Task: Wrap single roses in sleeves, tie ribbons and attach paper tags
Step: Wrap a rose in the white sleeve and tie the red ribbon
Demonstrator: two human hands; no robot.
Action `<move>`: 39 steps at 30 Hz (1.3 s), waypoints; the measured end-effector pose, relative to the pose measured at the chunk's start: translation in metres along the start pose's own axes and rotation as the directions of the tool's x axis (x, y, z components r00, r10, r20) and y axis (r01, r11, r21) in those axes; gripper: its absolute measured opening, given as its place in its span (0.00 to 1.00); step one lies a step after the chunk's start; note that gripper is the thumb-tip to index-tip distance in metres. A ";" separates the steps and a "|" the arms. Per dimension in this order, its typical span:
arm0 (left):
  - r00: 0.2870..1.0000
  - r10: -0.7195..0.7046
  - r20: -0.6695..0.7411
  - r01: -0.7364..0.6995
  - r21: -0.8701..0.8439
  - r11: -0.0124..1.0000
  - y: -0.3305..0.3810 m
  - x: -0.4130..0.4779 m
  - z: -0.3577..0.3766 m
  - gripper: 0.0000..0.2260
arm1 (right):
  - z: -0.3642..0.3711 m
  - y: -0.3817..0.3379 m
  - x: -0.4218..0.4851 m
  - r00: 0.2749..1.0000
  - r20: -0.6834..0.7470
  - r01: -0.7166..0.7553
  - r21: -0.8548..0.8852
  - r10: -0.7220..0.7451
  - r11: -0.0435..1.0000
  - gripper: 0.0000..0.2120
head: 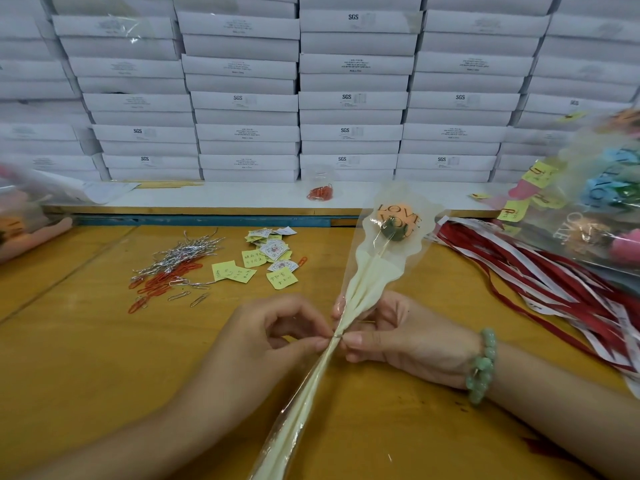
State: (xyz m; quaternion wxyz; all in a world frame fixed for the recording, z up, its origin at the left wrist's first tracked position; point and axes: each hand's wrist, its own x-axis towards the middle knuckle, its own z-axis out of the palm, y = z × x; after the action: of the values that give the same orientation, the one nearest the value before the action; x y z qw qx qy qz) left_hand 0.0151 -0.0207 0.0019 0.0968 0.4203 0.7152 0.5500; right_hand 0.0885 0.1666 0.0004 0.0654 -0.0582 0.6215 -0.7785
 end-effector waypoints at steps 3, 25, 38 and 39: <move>0.996 -0.087 -0.013 0.083 -0.165 0.983 0.000 -0.001 0.001 0.06 | 0.001 0.000 0.000 1.000 -0.018 0.006 -0.014 -0.006 1.000 0.11; 0.961 -0.278 -0.012 0.261 -0.300 0.917 0.000 0.000 0.003 0.10 | 0.012 0.008 0.001 0.956 -0.286 0.028 -0.123 -0.062 0.992 0.20; 0.959 -0.274 -0.068 0.234 -0.350 0.907 -0.010 0.000 0.011 0.05 | 0.019 0.008 -0.009 0.833 -0.194 0.182 -0.788 -0.518 0.589 0.15; 0.959 -0.274 -0.069 0.232 -0.358 0.905 -0.010 0.000 0.011 0.05 | 0.020 0.007 -0.011 0.831 -0.127 0.191 -0.849 -0.542 0.492 0.14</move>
State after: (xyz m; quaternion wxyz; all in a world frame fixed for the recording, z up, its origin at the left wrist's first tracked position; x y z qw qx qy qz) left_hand 0.0165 -0.0134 -0.0104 0.1974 0.2671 0.6602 0.6737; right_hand 0.1026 0.1480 -0.0026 -0.2606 -0.0635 0.8770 -0.3986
